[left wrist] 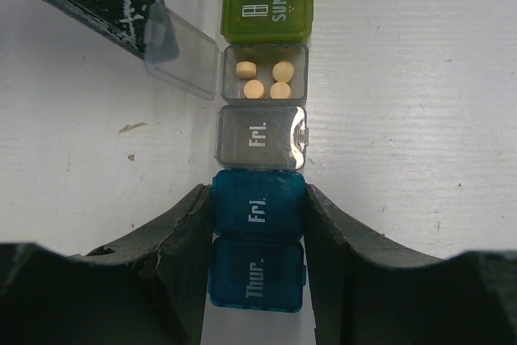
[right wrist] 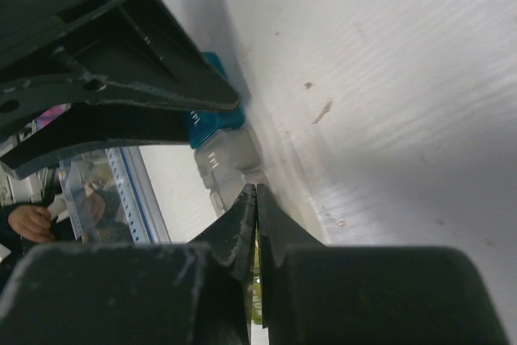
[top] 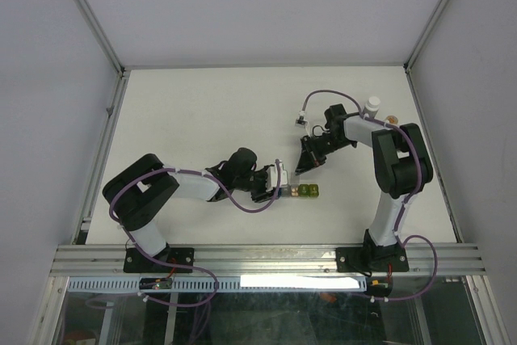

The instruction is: Sort the pills into containers

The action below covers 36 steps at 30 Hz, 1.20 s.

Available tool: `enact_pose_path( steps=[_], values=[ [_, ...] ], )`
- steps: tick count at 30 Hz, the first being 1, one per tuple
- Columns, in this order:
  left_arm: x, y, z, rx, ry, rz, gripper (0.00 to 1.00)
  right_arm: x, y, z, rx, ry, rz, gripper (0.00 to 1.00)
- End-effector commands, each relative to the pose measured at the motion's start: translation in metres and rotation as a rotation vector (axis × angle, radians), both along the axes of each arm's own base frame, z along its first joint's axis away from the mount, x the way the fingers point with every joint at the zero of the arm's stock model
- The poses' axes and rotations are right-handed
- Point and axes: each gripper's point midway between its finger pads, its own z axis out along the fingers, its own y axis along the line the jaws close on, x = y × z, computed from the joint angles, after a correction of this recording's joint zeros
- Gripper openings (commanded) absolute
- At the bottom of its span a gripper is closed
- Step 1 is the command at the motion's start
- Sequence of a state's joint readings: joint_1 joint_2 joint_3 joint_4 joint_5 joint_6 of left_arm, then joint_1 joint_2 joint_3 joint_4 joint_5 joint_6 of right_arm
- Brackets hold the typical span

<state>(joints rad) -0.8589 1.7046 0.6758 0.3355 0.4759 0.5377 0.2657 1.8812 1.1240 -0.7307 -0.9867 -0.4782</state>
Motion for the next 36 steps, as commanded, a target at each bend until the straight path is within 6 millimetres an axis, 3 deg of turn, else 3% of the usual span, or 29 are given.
enact_pose_path(
  steps=[1,6,14,20,23,30,33,36],
  values=[
    [-0.002,-0.001,-0.004,-0.001,-0.001,0.007,0.32,-0.025,0.015,0.03,0.049,-0.105,0.141,0.03],
    [-0.002,-0.001,-0.003,-0.008,0.001,0.012,0.31,-0.042,0.014,0.028,-0.023,-0.195,0.203,0.03],
    [0.0,-0.003,0.001,-0.021,-0.01,0.023,0.3,-0.038,-0.003,0.004,-0.23,-0.303,0.193,0.02],
    [0.001,-0.003,0.002,-0.024,-0.01,0.028,0.3,-0.042,0.0,-0.006,-0.277,-0.328,0.231,0.02],
    [0.0,-0.003,0.002,-0.025,-0.011,0.03,0.3,-0.041,0.006,0.002,-0.25,-0.34,0.233,0.02],
    [-0.001,-0.003,0.002,-0.025,-0.011,0.028,0.3,-0.038,0.02,0.042,-0.13,-0.436,0.228,0.02],
    [0.0,-0.003,0.002,-0.024,-0.012,0.03,0.29,-0.041,0.022,0.041,-0.119,-0.428,0.233,0.02],
    [0.0,-0.003,0.001,-0.021,-0.01,0.032,0.29,-0.041,0.016,0.021,-0.177,-0.395,0.228,0.01]
  ],
)
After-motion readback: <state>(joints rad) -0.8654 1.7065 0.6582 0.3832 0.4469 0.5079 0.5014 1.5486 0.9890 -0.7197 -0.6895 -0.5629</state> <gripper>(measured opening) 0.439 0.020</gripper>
